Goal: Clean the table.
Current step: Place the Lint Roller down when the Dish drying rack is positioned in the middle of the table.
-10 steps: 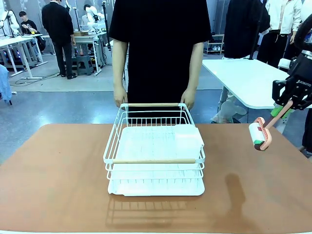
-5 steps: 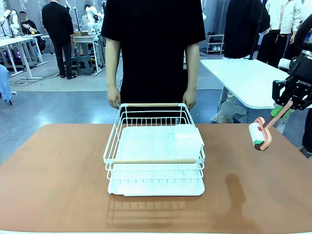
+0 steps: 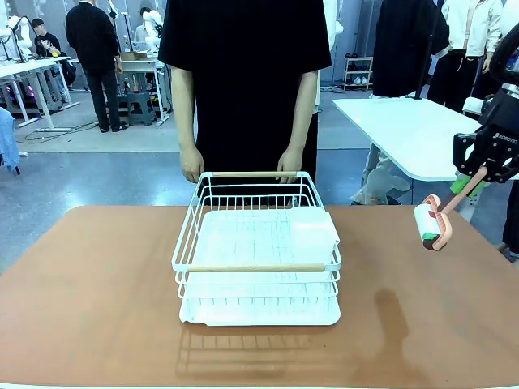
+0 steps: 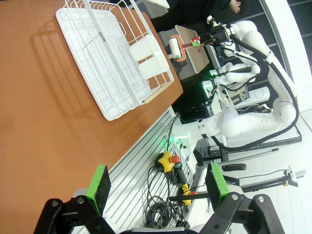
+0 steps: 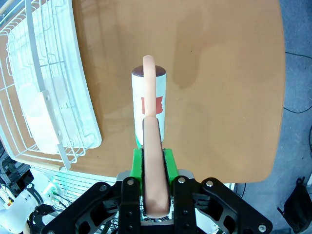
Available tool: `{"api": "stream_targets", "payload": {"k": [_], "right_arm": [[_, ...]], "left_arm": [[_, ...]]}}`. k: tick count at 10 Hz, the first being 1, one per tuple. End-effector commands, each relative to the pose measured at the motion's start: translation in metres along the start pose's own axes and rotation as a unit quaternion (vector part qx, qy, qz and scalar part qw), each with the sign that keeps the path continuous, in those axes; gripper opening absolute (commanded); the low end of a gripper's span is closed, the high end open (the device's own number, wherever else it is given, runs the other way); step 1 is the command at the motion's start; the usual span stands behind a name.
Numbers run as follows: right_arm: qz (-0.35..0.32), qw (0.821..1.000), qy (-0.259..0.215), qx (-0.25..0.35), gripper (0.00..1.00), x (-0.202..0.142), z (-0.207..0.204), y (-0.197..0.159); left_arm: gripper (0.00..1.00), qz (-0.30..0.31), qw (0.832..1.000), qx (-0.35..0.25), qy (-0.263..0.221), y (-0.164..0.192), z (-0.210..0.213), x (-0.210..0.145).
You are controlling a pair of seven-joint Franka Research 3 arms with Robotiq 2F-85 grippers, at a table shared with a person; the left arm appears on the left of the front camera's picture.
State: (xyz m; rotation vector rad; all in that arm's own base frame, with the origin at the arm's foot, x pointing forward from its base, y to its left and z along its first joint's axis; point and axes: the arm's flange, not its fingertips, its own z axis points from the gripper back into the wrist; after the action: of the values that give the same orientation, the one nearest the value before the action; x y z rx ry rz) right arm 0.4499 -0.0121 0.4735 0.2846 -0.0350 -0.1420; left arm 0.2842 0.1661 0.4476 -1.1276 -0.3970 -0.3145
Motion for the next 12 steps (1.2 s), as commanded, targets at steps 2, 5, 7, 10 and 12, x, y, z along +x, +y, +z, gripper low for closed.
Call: {"api": "stream_targets", "payload": {"k": [2,5,7,10,12], "right_arm": [[-0.002,1.000,-0.004,0.005,0.21,-0.0020,0.0033,0.0010],[-0.002,1.000,-0.004,0.005,0.21,-0.0020,0.0033,0.0010],[-0.002,1.000,-0.004,0.005,0.21,-0.0020,0.0033,0.0010],[-0.002,1.000,-0.004,0.005,0.21,-0.0020,0.0033,0.0010],[-0.002,1.000,-0.004,0.005,0.21,-0.0020,0.0033,0.0010]], "left_arm": [[1.00,-0.008,1.000,-0.007,-0.007,-0.0018,0.0013,-0.0019],[1.00,-0.008,1.000,-0.007,-0.007,-0.0018,0.0013,-0.0019],[1.00,-0.008,1.000,-0.007,-0.007,-0.0018,0.0013,-0.0019],[1.00,-0.008,1.000,-0.007,-0.007,-0.0018,0.0013,-0.0019],[1.00,-0.008,1.000,-0.007,-0.007,-0.0018,0.0013,-0.0019]]}}
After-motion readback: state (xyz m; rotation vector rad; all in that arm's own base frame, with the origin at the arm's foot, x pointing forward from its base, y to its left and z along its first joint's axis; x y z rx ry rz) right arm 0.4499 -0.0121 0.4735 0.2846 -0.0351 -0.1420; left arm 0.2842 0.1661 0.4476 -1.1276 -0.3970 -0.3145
